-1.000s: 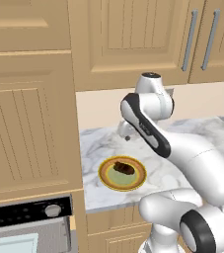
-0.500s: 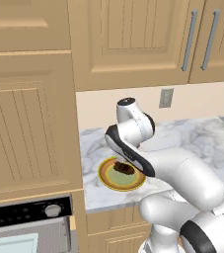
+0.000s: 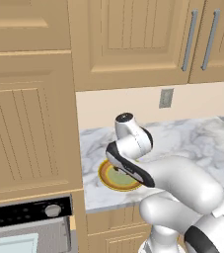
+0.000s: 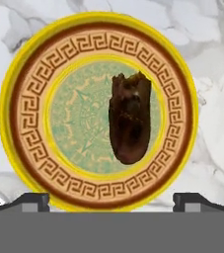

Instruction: Place the sweet potato on the bottom rack of the oven.

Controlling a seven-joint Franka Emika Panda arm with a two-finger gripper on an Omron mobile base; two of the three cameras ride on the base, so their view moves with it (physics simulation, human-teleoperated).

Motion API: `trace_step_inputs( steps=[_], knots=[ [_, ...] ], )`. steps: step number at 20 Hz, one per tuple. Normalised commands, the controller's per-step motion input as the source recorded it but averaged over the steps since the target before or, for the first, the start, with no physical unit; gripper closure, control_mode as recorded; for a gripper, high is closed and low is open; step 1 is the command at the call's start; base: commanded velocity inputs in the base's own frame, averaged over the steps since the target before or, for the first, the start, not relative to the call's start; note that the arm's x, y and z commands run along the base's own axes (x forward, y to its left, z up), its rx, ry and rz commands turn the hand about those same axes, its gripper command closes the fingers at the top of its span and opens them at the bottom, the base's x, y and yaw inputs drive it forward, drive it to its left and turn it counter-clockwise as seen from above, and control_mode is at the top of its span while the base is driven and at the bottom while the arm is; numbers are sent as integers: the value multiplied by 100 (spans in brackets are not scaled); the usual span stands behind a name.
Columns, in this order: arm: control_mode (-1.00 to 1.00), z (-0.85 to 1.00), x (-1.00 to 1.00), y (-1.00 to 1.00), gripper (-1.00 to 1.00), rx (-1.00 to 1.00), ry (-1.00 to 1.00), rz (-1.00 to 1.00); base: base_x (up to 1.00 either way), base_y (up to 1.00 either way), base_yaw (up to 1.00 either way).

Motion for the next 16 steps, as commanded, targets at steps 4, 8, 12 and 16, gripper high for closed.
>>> trace_step_inputs(
  steps=[4, 8, 12, 16],
  knots=[
    [-100, -24, 29, 0, -100, 2, 0, 10, 0, 0, 0],
    [-100, -21, 39, 0, -100, 0, 0, 7, 0, 0, 0],
    [-100, -28, 35, 2, -100, 0, 0, 5, 0, 0, 0],
    [-100, -33, 6, 7, -100, 0, 0, 1, 0, 0, 0]
  ],
)
